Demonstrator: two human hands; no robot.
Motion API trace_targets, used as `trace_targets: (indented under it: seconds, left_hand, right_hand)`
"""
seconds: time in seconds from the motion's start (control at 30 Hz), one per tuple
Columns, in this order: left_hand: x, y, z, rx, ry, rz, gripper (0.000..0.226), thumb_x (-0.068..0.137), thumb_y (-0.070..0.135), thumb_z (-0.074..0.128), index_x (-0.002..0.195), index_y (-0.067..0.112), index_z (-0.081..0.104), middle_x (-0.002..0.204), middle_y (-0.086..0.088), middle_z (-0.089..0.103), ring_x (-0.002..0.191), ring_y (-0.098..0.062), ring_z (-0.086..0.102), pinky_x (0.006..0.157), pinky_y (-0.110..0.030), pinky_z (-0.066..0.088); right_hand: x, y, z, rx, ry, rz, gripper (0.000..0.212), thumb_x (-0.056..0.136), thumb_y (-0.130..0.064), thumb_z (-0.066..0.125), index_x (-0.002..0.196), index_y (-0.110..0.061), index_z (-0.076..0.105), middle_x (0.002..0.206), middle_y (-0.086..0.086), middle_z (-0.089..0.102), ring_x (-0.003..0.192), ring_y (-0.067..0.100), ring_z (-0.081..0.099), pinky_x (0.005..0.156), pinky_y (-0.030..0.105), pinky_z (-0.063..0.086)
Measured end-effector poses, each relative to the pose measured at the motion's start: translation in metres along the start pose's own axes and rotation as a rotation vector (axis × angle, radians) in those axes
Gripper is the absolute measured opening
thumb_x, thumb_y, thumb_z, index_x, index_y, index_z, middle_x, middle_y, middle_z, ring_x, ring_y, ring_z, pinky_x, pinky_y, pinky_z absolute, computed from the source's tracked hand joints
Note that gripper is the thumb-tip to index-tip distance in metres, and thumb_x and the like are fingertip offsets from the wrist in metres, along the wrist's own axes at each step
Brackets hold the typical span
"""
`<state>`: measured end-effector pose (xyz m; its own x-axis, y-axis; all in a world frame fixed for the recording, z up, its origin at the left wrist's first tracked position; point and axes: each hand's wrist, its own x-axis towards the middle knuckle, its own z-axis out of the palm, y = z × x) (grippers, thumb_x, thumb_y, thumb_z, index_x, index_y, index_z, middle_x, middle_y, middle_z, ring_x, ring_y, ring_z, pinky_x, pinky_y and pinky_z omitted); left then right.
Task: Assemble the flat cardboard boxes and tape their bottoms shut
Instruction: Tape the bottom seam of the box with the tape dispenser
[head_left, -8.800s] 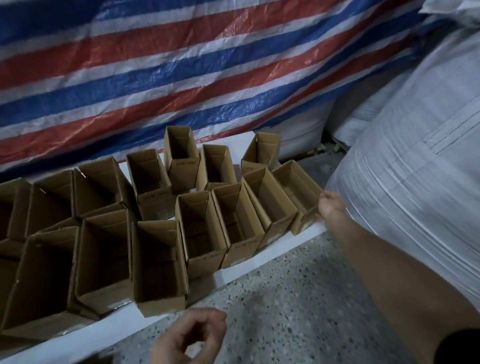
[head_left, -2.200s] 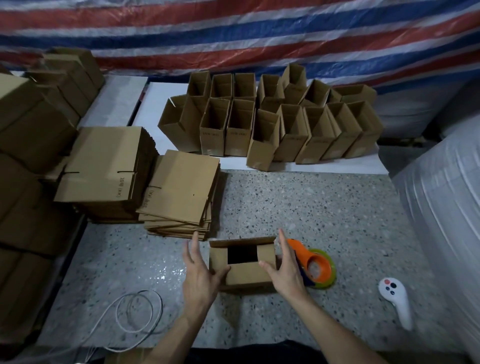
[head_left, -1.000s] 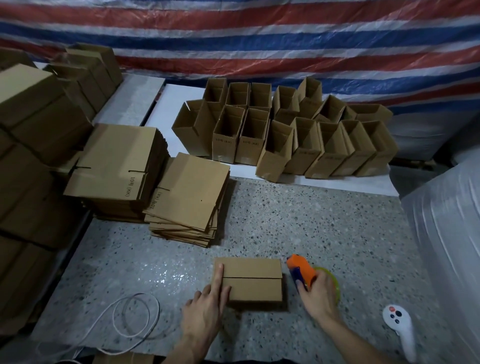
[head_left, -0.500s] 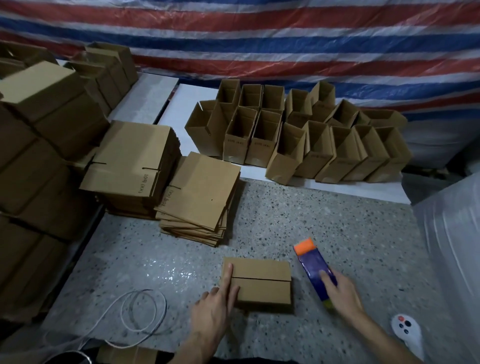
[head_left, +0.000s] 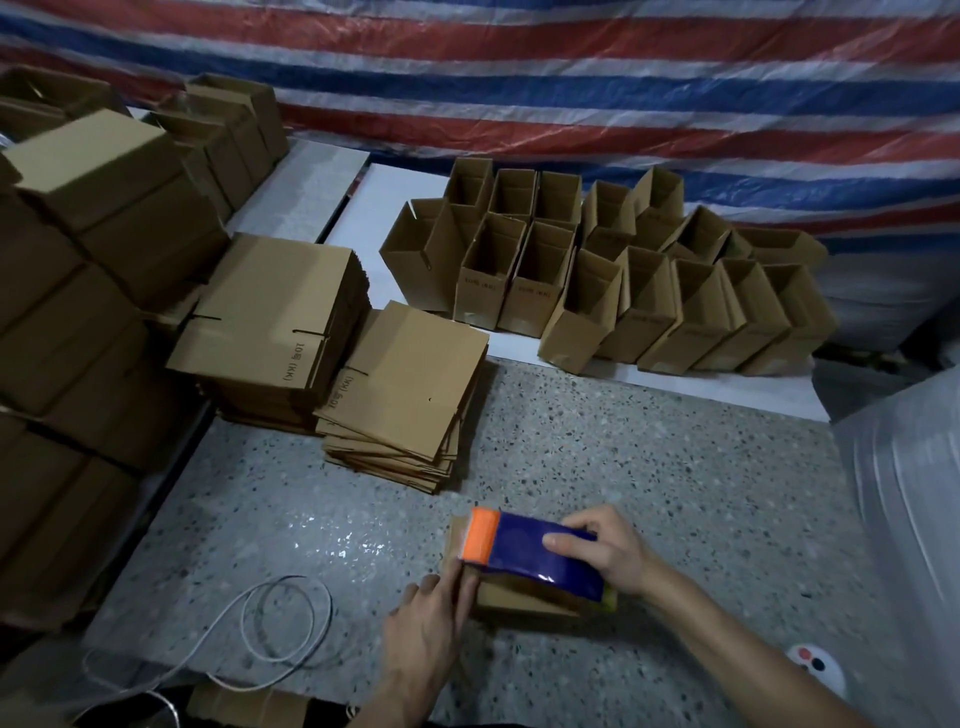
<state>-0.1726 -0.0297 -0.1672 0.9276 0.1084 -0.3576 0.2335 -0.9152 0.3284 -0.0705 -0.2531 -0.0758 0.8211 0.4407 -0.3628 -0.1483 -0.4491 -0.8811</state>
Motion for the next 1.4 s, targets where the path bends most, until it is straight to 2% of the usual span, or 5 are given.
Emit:
trace_targets:
  seconds: [0.3,0.4,0.67,1.17,1.4]
  left_hand:
    - [0.012,-0.005,-0.013,-1.079,-0.057,-0.131,0.033,0.103,0.013,0.051,0.127,0.027,0.069,0.137,0.004,0.06,0.13,-0.012,0.053,0.112,-0.04,0.04]
    - [0.019,0.002,-0.032,-1.394,-0.222,-0.353,0.033,0.099,0.023,0.049,0.099,0.035,0.08,0.11,0.018,0.074,0.099,0.01,0.066,0.086,-0.03,0.048]
    - [0.019,-0.012,-0.033,-1.461,-0.26,-0.317,0.01,0.083,0.008,0.071,0.078,0.004,0.078,0.138,0.002,0.061,0.131,-0.018,0.054,0.114,-0.045,0.04]
    - [0.028,-0.007,-0.031,-1.332,-0.057,-0.512,0.024,0.09,0.001,0.061,0.068,0.008,0.064,0.125,-0.004,0.067,0.113,-0.027,0.064,0.099,-0.054,0.051]
    - [0.029,-0.012,-0.029,-1.363,-0.054,-0.652,0.01,0.092,0.0,0.06,0.087,0.001,0.068,0.127,-0.004,0.065,0.112,-0.028,0.063,0.102,-0.053,0.049]
  right_hand:
    - [0.019,-0.002,0.008,-0.213,-0.076,0.048,0.038,0.075,-0.057,0.066,0.05,-0.028,0.062,0.048,-0.011,0.058,0.046,0.003,0.052,0.052,0.022,0.037]
    - [0.018,-0.001,0.007,-0.192,-0.071,0.067,0.036,0.077,-0.051,0.068,0.053,-0.026,0.061,0.052,-0.007,0.061,0.05,0.006,0.056,0.055,0.025,0.041]
    - [0.021,-0.004,0.008,-0.161,-0.085,0.087,0.035,0.074,-0.06,0.065,0.051,-0.033,0.065,0.049,-0.01,0.059,0.047,0.002,0.054,0.051,0.016,0.037]
    - [0.036,-0.033,0.004,-0.317,-0.238,0.219,0.046,0.087,-0.055,0.068,0.087,-0.009,0.073,0.079,0.004,0.074,0.07,0.012,0.069,0.069,0.032,0.052]
    - [0.014,-0.029,-0.016,-0.339,-0.2,0.265,0.038,0.088,-0.053,0.068,0.063,-0.024,0.064,0.055,-0.011,0.065,0.051,-0.001,0.059,0.051,0.012,0.038]
